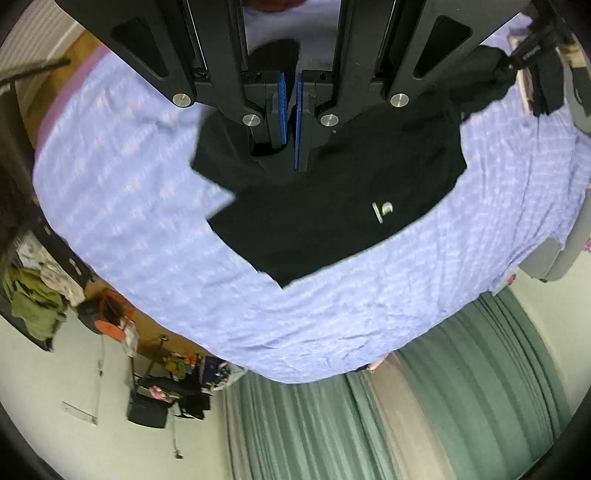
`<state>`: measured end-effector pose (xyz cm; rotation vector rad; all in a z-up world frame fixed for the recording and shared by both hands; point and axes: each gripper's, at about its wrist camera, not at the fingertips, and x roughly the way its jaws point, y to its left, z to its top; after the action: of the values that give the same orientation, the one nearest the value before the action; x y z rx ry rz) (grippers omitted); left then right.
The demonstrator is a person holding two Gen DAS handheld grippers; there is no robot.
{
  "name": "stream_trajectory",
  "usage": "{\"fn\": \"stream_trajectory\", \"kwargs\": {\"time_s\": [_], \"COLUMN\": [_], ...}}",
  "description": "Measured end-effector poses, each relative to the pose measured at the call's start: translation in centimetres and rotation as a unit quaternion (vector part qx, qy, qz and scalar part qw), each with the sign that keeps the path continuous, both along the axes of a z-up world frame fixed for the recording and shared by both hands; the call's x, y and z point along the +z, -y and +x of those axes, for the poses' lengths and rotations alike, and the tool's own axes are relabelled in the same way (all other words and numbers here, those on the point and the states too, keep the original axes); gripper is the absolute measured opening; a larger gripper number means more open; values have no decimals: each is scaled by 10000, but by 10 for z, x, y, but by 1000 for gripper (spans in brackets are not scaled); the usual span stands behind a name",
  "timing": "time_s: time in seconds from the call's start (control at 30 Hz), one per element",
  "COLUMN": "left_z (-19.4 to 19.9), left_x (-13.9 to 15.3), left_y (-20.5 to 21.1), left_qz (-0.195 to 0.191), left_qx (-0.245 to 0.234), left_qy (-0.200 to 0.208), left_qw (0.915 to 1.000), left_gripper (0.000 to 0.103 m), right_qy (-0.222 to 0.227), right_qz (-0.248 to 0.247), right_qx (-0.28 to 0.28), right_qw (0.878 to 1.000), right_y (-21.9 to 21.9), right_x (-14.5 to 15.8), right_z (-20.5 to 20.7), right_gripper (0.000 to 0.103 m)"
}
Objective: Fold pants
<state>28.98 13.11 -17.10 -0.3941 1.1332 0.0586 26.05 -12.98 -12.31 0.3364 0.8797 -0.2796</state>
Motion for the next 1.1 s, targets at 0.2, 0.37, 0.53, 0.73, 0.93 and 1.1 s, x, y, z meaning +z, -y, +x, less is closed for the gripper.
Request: {"fn": "stream_trajectory", "kwargs": {"time_s": [0.2, 0.37, 0.53, 0.73, 0.93, 1.1], "left_z": [71, 142, 202, 228, 214, 211], "left_x": [-8, -34, -77, -104, -54, -29], "left_y": [4, 13, 11, 6, 8, 26], "left_qz": [43, 236, 358, 397, 767, 1132], "left_qx": [472, 685, 880, 936, 807, -617], "left_qy": [78, 122, -179, -398, 422, 972], "left_qw": [9988, 9973, 9953, 9940, 9929, 9869], "left_gripper": [6, 6, 7, 51, 88, 88], "right_qy": [56, 43, -248, -632, -32, 204], "right_qz": [-72, 18, 184, 340, 99, -102], "right_qx": [483, 687, 904, 1010, 1072, 1093], "right_qw": [9988, 9976, 9954, 9923, 9942, 9938], "right_y": [12, 22, 24, 22, 18, 22], "right_x": [-11, -48, -99, -145, -117, -78], "right_z": [105, 199, 271, 309, 288, 244], "right_gripper": [4, 4, 4, 15, 72, 77]}}
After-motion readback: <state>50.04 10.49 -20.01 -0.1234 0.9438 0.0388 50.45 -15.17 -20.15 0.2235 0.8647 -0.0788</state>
